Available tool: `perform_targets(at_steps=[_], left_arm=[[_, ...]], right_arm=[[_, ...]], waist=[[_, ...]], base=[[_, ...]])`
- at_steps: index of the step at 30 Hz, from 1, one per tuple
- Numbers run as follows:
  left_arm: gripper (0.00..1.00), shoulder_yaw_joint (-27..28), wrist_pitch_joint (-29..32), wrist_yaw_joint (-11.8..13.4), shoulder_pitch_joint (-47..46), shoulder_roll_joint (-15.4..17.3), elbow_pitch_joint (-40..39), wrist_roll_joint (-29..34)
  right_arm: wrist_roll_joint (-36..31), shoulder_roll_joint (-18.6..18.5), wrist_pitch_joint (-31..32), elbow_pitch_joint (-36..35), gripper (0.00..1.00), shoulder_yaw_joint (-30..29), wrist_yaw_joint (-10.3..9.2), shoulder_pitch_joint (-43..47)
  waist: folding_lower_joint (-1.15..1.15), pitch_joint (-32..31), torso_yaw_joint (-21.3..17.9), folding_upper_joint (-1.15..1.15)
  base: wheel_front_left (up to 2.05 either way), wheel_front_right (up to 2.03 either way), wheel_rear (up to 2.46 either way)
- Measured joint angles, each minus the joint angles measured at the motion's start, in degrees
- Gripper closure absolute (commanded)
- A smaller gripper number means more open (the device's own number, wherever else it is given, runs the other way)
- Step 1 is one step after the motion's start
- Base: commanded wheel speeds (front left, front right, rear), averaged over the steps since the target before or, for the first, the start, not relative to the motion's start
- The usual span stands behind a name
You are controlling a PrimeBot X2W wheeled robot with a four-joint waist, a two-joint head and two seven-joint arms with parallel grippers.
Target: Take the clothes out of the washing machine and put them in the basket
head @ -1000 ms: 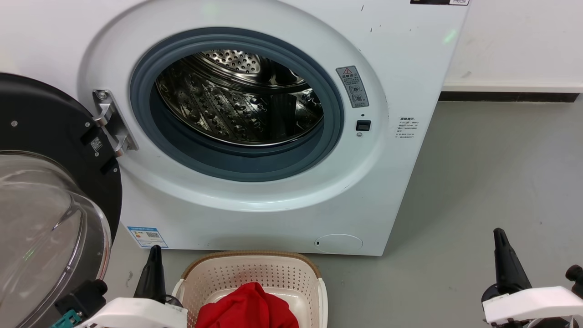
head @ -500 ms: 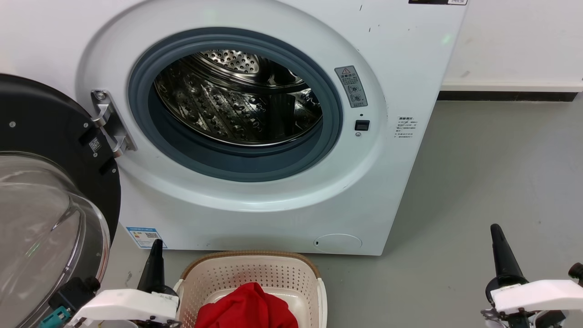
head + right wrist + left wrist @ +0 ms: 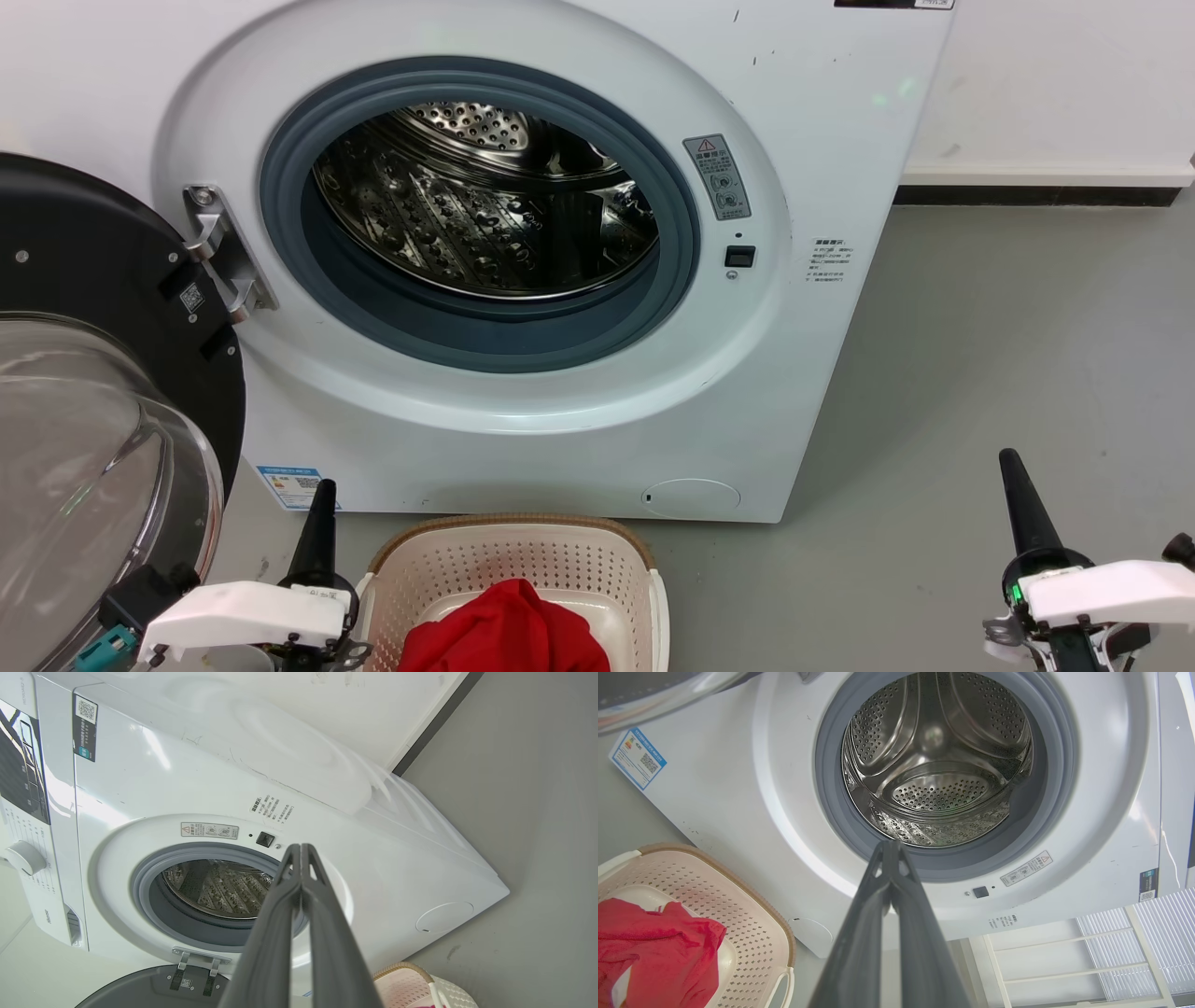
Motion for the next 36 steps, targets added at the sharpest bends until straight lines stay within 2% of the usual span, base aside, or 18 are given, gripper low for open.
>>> perform_targets(at_steps=[36], left_arm=[[1.0, 1.74, 4.5, -2.0, -2.89, -0.29, 2.54, -19.38]], right_arm=[[19.69, -0.03, 4.57, 2.21, 1.0, -0.29, -0.01, -2.91]], waist=[[0.0, 0.03, -0.39, 0.0]], base=[[0.0, 0.0, 0.0]])
